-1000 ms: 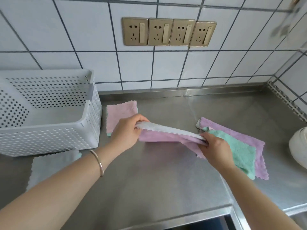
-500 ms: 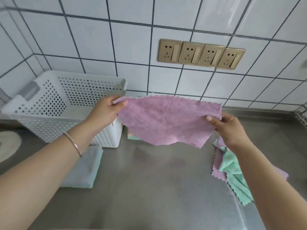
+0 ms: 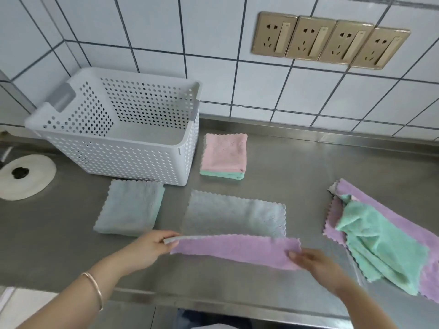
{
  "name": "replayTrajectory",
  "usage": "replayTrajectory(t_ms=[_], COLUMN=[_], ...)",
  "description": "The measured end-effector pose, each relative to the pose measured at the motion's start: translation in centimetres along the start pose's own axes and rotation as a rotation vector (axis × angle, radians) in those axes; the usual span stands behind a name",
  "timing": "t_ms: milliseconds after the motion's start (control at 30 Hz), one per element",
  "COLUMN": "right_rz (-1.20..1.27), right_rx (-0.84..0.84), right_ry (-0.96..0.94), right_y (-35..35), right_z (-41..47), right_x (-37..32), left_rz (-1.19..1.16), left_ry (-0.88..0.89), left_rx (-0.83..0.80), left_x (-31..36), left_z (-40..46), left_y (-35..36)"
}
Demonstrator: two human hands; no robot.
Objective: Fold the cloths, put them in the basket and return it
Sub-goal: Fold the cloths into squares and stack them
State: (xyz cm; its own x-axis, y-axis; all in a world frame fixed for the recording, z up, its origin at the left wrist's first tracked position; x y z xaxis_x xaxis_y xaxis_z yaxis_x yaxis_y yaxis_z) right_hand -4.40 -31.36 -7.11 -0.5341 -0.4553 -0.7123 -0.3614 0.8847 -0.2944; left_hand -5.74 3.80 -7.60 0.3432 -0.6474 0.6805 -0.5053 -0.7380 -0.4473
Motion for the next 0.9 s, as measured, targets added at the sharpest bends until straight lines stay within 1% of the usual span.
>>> replayTrajectory(t_ms=[133,200,267,333,500,567,667,767,900], right_rz=[-0.107,-0.155,-0.15,-0.132,-0.026,-0.049,-0.139,-0.196,-0.298], right_rx=[-0.094,-0.144,-0.168,-0.122,0.057,0.114,0.153,0.192,0.233], right_ry=[0.076,0.144,0.156,0.14,0.099,0.076,0.062,0.077,0.1], right_y=[1.3,1.8,2.0,1.6,0.1,-0.6,-1.2,-1.6,-1.9], right_z=[0.4,0.4,0.7,1.5,4.1,5.4,7.1,8.3,8.9], right_x=[5.1,6.4,6.8,6.7,4.9,4.1,3.5,3.3,3.6], left_rz=[0.098,0.087,0.046,0.031,0.008,0.046,0.134,0.21,0.291], left_ry=[-0.077,-0.118,-0.147,-0.162,-0.164,-0.16,-0.188,-0.22,-0.237], left_rx=[-0.154,-0.204,-0.222,-0.169,0.057,0.138,0.23,0.28,0.264], left_x=[-4.0,-4.8,-4.8,-4.6,-3.0,-1.8,-0.7,-0.4,-0.4], left_z=[-0.1,0.0,0.2,1.1,4.4,5.7,7.4,8.9,10.5], left_y=[4.3,5.5,5.7,4.9,1.8,0.9,0.0,-0.5,-0.2])
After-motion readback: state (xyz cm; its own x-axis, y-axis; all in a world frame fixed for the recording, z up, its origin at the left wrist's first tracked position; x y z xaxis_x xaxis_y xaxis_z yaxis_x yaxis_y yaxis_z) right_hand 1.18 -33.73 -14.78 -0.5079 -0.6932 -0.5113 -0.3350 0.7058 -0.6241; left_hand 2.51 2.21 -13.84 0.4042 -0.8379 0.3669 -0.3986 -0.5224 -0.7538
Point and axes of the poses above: each hand's wrist, its own z-axis towards the middle knuckle, its own y-axis out of the palm, x = y × z, the point moved 9 cm from there along z, towards the middle knuckle, and after that the axes turned 8 degrees about z, right-handed, at the moved point
